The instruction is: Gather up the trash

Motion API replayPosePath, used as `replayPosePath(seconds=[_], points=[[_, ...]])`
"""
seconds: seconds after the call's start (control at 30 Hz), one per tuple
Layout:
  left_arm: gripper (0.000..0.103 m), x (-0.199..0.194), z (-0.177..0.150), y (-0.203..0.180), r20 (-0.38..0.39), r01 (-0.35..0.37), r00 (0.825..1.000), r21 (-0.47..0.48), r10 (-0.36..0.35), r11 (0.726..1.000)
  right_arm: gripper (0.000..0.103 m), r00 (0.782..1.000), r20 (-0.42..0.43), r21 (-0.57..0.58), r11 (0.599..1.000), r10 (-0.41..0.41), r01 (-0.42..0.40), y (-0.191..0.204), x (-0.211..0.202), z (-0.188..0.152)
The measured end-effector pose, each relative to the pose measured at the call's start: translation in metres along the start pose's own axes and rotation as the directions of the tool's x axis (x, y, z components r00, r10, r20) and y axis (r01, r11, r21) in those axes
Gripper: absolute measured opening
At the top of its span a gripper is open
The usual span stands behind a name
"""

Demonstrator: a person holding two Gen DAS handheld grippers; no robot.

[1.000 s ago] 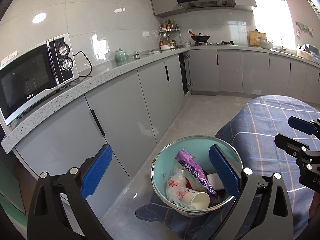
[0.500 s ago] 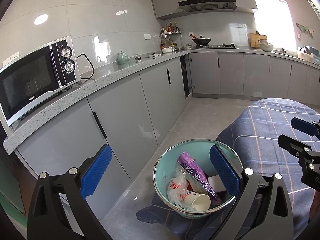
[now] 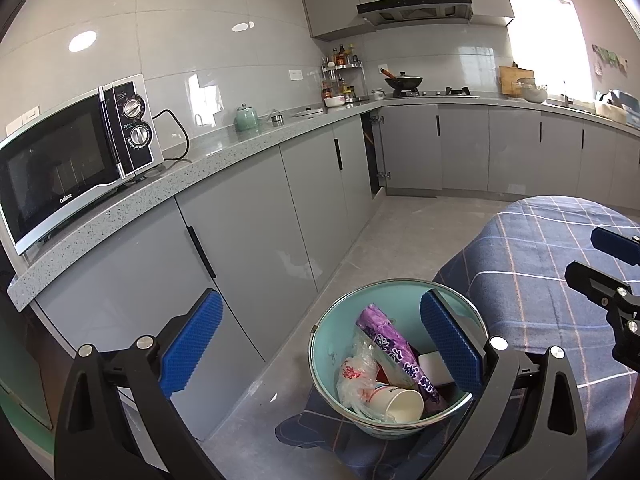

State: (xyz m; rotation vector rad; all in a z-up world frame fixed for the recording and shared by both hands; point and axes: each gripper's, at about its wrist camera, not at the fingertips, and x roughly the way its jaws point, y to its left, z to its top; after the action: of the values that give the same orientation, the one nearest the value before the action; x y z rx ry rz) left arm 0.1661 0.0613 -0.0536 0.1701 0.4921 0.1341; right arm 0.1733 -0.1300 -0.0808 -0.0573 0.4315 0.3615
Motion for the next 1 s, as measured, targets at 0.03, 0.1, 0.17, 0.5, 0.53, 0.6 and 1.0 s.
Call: replayPosePath(seconds=[0.03,0.1,0.17,0.5,0.53,0.6,1.0], points=[[0.097,0.0,0.0,0.0,0.0,0.001,1.0,0.0,-0.001,1.0,0.062,1.0,0.0,0.0,1.0,-0.001,0.001,0.0,0.0,0.0],[0.097,0.0,0.0,-0.001,0.001,-0.001,1.0,0.003,0.001,1.0,0.062,1.0,0.001,0.001,1.0,-0.003,0.003,-0.001,0.0,0.001],[0.098,0.0,0.001,0.0,0.001,-0.002,1.0,0.004,0.002,1.0,0.062,1.0,0.003,0.003,1.0,-0.004,0.004,-0.002,-0.001,0.001],[0.098,0.001,0.001,-0.002,0.0,0.0,1.0,0.008,0.0,1.0,0.063,1.0,0.015,0.006,1.0,-0.008,0.008,-0.005,-0.005,0.002],[0.098,0.0,0.001,-0.002,0.002,-0.001,1.0,0.008,0.001,1.0,0.064,1.0,0.016,0.007,1.0,-0.008,0.008,-0.005,-0.005,0.002],[0.098,0.0,0.002,-0.003,0.003,0.002,1.0,0.008,-0.002,1.0,0.064,1.0,0.017,0.006,1.0,-0.008,0.008,-0.005,-0.005,0.001],[0.098,-0.001,0.003,-0.006,0.01,-0.004,1.0,0.023,0.003,1.0,0.065,0.999,0.031,0.01,1.0,-0.015,0.015,-0.008,-0.011,0.003]])
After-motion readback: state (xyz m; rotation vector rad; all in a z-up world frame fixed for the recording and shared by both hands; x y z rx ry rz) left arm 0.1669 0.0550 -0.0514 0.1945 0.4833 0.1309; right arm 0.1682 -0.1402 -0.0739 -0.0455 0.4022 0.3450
